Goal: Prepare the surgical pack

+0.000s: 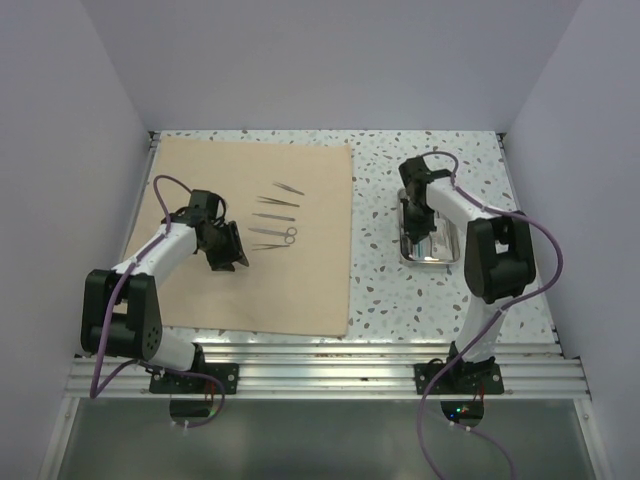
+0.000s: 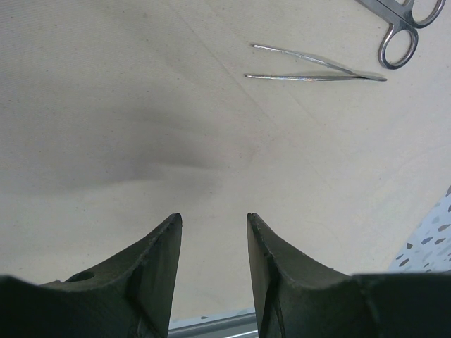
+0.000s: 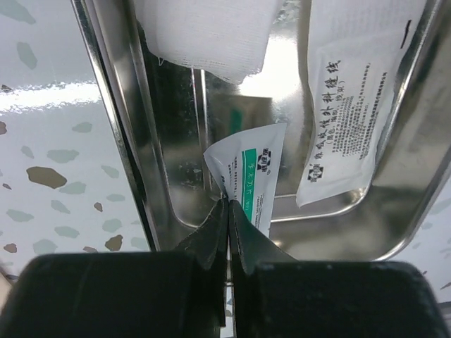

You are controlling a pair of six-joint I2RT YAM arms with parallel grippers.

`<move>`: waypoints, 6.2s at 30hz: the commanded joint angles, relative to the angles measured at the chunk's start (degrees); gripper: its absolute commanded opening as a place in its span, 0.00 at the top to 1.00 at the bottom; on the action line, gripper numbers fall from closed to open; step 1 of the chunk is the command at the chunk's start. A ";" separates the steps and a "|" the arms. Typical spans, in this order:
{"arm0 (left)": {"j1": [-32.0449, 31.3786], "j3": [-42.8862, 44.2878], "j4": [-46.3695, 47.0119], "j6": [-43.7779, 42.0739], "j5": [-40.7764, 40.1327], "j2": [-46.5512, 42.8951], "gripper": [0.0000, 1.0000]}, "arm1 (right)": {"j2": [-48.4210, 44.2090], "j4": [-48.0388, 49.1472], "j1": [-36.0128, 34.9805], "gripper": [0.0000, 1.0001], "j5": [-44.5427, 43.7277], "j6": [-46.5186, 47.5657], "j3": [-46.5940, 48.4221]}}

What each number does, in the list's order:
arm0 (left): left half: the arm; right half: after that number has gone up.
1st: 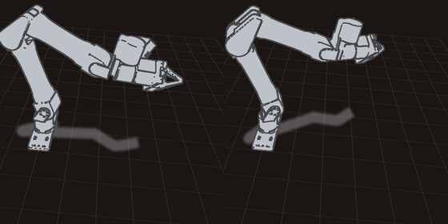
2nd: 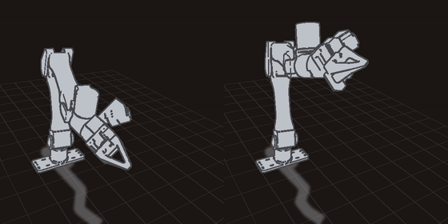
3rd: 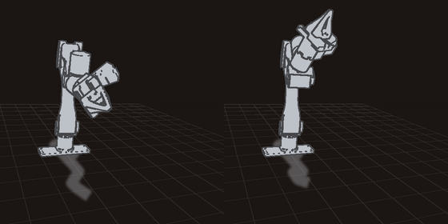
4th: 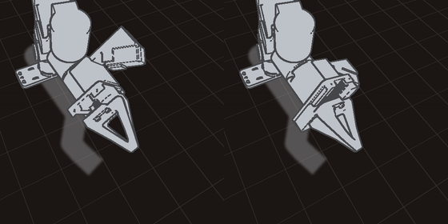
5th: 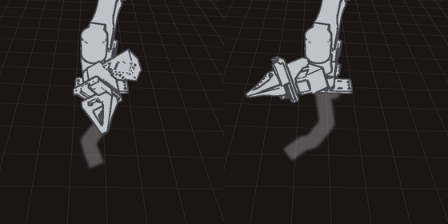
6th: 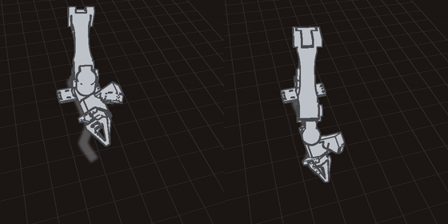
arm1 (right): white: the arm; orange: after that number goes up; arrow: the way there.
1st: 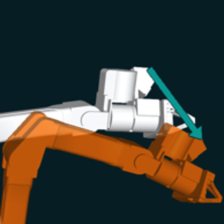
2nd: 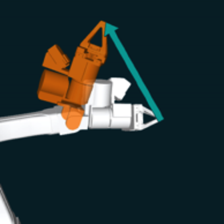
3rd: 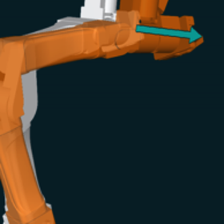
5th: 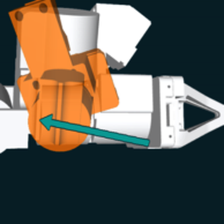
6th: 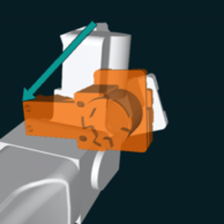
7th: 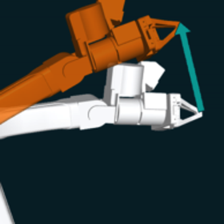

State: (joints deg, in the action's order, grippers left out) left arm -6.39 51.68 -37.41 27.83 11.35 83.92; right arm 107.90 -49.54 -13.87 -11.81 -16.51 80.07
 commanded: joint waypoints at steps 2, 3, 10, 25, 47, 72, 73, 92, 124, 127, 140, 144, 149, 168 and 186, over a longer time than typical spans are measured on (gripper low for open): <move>0.50 0.70 1.28 -0.41 0.60 -0.34 0.54 | 1.35 3.40 -1.07 1.00 1.53 0.43 -0.53; 0.50 0.70 1.29 -0.33 0.69 -0.34 0.53 | 1.79 3.57 -1.33 1.00 0.83 0.95 0.16; 0.50 1.40 1.28 0.20 1.65 -0.34 0.50 | 2.94 0.76 -2.04 0.62 -0.31 2.19 4.13; -1.95 7.82 0.41 28.71 2.28 4.41 0.46 | -9.89 -6.27 -13.38 0.44 3.45 1.66 6.33; -12.42 24.44 -12.44 76.49 -11.18 24.36 0.46 | -28.96 -1.97 -13.46 0.41 9.35 4.30 -10.19; -10.22 28.83 -14.18 76.32 -9.51 30.69 0.80 | -26.42 -1.44 -13.38 0.41 8.83 5.17 -9.23; -10.22 28.83 -14.18 76.14 -9.51 30.43 0.86 | -26.25 -1.35 -13.46 0.41 8.83 5.09 -9.23; -18.21 21.03 5.55 23.79 4.34 12.33 1.00 | -13.95 4.79 -13.29 0.26 34.65 -4.75 2.19; -21.65 14.50 25.64 9.61 29.78 7.48 0.58 | -10.08 16.86 -13.83 1.00 35.82 -16.55 -0.89; -19.37 16.43 22.04 7.86 26.89 9.15 0.41 | -9.72 9.31 -8.66 1.00 27.31 -11.27 2.18; -11.63 26.71 -2.13 8.11 -1.06 20.57 0.44 | 0.55 1.19 4.64 1.00 -7.08 3.59 7.73; -11.62 30.40 -5.04 10.65 -5.72 23.74 0.46 | 3.28 3.22 5.43 1.00 -9.62 4.12 6.68; -11.19 35.68 -9.26 15.13 -9.15 28.57 0.51 | 5.13 3.66 6.57 0.97 -11.39 4.47 5.97; -9.34 49.92 -25.78 41.05 -12.67 39.13 0.55 | -2.94 -1.35 -5.73 0.45 -6.74 2.54 9.76; -8.81 50.89 -27.28 51.27 -13.29 44.49 0.55 | -11.83 2.08 -6.96 0.44 -2.78 4.38 1.23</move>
State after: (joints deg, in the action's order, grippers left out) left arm -15.77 101.16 -63.88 76.42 -0.01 127.42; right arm 99.22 -48.77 -20.82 -15.44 -12.62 82.00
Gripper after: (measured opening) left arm 0.448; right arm 0.557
